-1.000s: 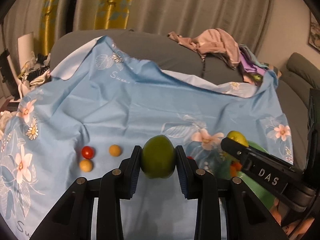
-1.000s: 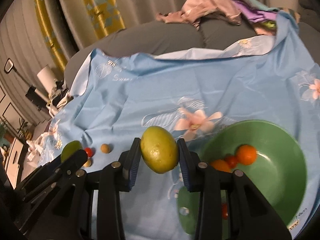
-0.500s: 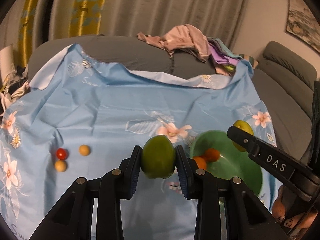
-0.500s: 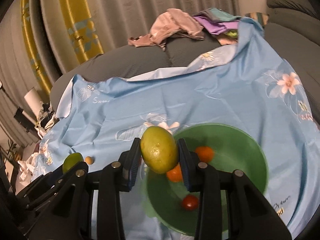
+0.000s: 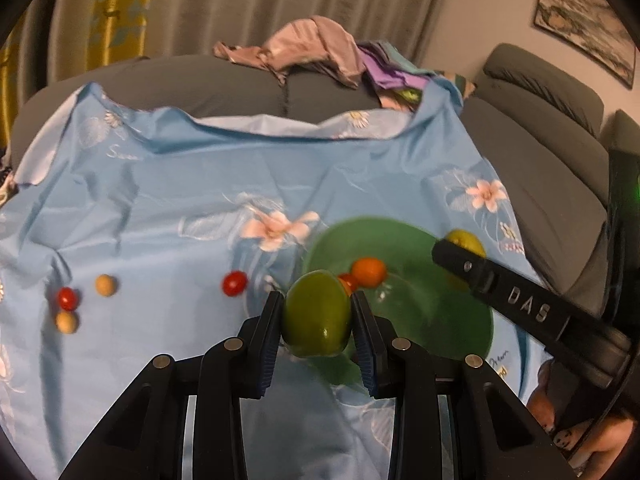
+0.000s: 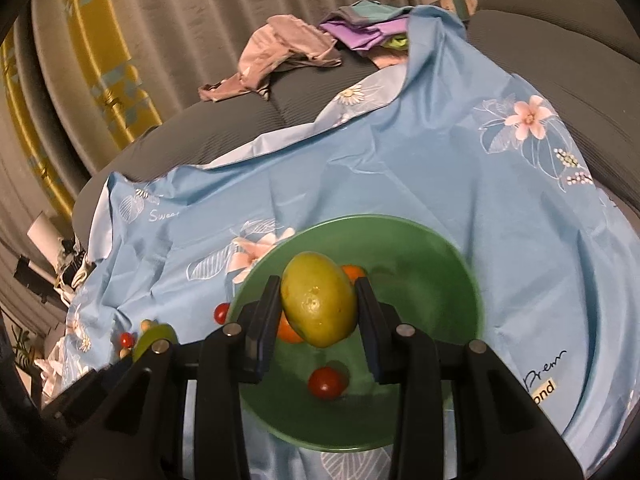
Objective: Organize fruits
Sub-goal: 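Carry the lemon with the right tool and green fruit with the left tool over the bowl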
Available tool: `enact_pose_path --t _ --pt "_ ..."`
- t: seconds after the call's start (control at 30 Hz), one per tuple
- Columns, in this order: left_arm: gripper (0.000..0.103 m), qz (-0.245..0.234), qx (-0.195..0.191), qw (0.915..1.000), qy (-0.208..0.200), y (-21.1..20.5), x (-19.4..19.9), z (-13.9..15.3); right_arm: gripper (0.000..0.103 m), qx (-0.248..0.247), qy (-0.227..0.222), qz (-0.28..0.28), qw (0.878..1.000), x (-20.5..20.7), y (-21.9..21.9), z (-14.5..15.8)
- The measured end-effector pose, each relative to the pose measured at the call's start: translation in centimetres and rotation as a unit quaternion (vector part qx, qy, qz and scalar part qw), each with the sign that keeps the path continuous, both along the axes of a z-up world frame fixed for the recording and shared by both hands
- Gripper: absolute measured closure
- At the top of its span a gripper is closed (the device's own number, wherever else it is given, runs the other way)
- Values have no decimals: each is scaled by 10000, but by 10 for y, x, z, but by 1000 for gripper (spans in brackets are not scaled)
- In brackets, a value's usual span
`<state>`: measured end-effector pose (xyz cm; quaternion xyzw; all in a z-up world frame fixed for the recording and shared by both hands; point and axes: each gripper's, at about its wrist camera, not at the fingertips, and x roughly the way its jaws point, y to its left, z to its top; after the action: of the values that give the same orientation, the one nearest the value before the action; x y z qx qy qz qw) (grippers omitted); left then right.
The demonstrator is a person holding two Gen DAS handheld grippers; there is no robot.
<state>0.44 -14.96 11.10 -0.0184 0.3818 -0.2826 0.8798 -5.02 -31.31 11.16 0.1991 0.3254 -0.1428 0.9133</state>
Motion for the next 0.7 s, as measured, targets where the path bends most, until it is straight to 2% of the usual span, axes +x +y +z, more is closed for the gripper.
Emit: enact_pose_path --t 0.17,0.33,0.7 --pt "69 -311 -5 9994 143 -17 -5 -6 66 85 110 -112 9998 -1 -12 -6" --pt "69 -435 -132 9987 240 -26 -6 -7 66 187 218 -145 9995 0 -18 -14" --pt "69 -576 -39 9973 462 -39 -3 -21 66 382 371 -106 9985 3 -29 -27"
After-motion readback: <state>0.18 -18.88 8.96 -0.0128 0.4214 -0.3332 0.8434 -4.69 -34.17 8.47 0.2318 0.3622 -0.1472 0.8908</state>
